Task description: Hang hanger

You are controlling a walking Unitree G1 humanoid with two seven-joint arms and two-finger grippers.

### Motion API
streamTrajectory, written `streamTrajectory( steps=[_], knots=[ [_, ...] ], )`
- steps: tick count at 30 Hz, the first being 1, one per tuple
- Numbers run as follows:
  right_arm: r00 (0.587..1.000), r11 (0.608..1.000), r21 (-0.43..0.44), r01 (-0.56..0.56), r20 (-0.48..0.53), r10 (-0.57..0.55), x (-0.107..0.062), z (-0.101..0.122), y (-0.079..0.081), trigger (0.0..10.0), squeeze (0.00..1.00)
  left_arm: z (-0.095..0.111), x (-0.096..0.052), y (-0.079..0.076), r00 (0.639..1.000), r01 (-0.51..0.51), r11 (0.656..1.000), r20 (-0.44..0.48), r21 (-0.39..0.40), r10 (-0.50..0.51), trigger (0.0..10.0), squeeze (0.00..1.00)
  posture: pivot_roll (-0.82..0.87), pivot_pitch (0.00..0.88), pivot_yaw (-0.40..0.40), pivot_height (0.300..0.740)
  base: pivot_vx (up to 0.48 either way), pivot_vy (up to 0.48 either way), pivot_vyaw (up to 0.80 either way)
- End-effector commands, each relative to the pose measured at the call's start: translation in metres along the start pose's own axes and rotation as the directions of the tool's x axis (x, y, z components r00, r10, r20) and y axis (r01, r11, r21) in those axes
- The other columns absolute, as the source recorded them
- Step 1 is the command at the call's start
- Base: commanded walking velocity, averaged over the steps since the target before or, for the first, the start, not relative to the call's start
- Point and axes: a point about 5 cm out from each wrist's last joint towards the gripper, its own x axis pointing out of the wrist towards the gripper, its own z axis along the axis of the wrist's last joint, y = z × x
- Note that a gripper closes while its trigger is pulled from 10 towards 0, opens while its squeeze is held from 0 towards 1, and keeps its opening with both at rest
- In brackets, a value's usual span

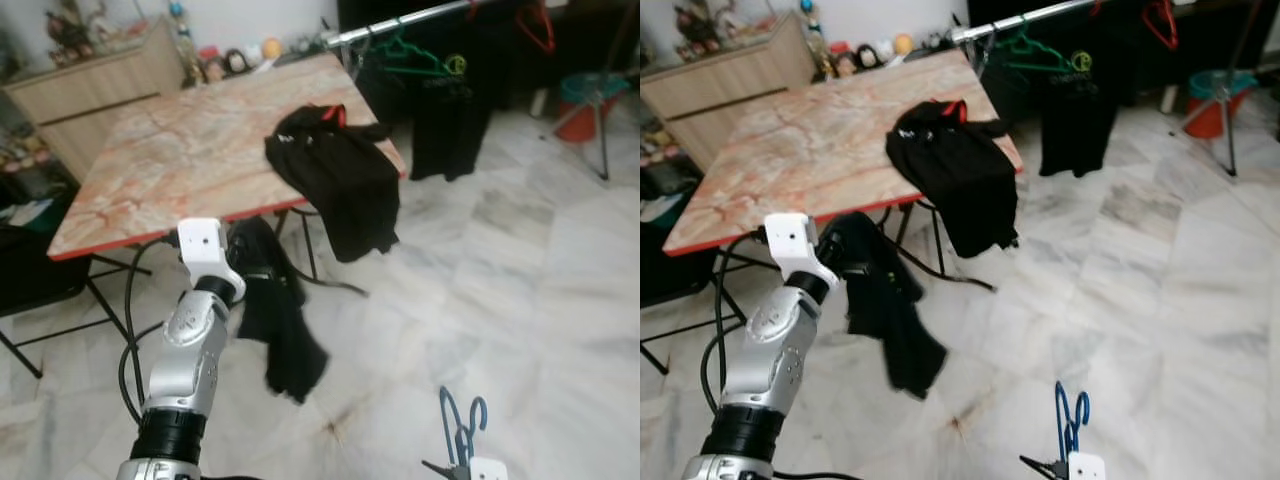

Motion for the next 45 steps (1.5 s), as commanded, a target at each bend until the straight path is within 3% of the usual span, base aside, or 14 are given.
streamTrajectory(
  steps=[1, 26, 33, 37, 45],
  knots=[
    [0.997, 0.999, 0.003, -0.053, -0.060, 0.053, -0.004, -0.017, 0.019, 10.0, 0.00, 0.014, 0.001, 0.012, 0.998, -0.039, 0.999, 0.051, 0.002, 0.039, 10.0, 0.00, -0.19, 0.000, 0.155, 0.740, 0.330, 0.000, 0.00],
    [0.996, 0.998, 0.013, -0.065, -0.054, 0.065, -0.004, -0.018, 0.014, 10.0, 0.00, 0.049, 0.023, 0.009, 0.988, -0.051, 0.999, 0.143, -0.003, 0.050, 10.0, 0.00, -0.16, 0.000, 0.149, 0.740, 0.332, 0.000, 0.15],
    [0.996, 0.997, 0.012, -0.074, -0.058, 0.074, -0.004, -0.018, 0.015, 10.0, 0.00, 0.068, 0.045, 0.010, 0.985, -0.041, 0.999, 0.170, 0.020, 0.037, 10.0, 0.00, -0.16, 0.000, 0.147, 0.740, 0.347, 0.000, 0.00],
    [0.995, 0.997, 0.007, -0.079, -0.063, 0.079, -0.004, -0.018, 0.015, 10.0, 0.00, 0.097, 0.067, 0.007, 0.974, -0.014, 0.999, 0.228, 0.049, 0.002, 10.0, 0.00, -0.15, 0.000, 0.140, 0.740, 0.352, 0.000, 0.00],
    [0.995, 0.997, 0.008, -0.082, -0.063, 0.082, -0.004, -0.017, 0.014, 10.0, 0.00, 0.140, 0.098, -0.005, 0.955, 0.031, 0.995, 0.292, 0.100, -0.059, 10.0, 0.00, -0.14, 0.000, 0.138, 0.740, 0.361, 0.000, 0.00]
  ],
)
